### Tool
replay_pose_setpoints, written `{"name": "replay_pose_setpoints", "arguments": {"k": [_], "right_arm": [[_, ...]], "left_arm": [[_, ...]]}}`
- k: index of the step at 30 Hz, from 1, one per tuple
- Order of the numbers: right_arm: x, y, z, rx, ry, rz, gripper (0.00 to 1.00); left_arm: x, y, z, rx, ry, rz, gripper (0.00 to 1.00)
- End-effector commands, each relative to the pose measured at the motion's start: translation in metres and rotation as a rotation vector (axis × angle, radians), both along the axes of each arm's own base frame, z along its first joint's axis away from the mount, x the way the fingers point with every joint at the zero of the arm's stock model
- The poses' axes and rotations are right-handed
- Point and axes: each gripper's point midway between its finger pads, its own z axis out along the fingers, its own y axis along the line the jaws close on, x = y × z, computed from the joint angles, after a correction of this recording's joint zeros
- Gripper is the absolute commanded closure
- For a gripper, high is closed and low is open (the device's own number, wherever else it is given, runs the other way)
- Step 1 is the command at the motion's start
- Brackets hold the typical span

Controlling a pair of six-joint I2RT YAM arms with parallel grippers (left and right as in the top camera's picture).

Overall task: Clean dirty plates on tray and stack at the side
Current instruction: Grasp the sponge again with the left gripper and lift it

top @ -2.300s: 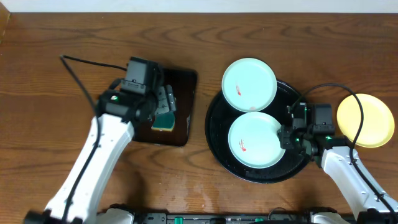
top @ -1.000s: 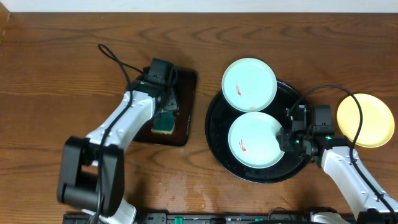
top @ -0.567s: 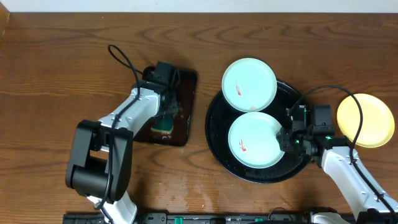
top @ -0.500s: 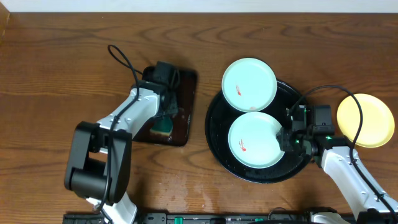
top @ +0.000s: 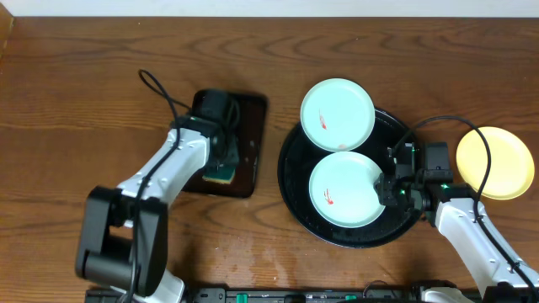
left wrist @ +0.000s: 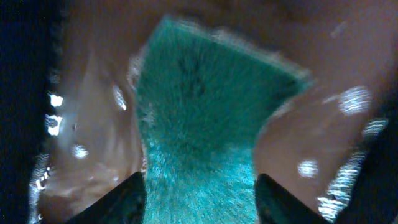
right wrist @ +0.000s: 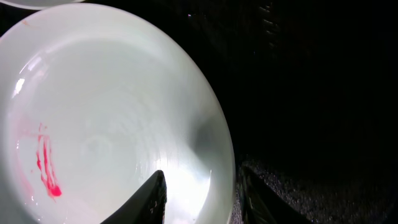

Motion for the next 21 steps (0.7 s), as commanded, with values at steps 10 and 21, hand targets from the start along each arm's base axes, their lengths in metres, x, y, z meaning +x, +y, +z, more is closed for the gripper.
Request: {"name": "replay_pose_setpoints", "arguments": {"k": [10, 21], "right_arm": [[-0.002, -0.014, -0.003, -0.052, 0.025, -0.099, 0.59], [0.001, -0.017, -0.002, -0.068, 0.010, -0.105, 0.61]], "left_arm": [[-0.008, 0.001, -0.011, 0.007, 0.056, -0.020, 0.93], [-0.006, -0.032, 0.080, -0.150, -0.104, -0.084, 0.93]]}}
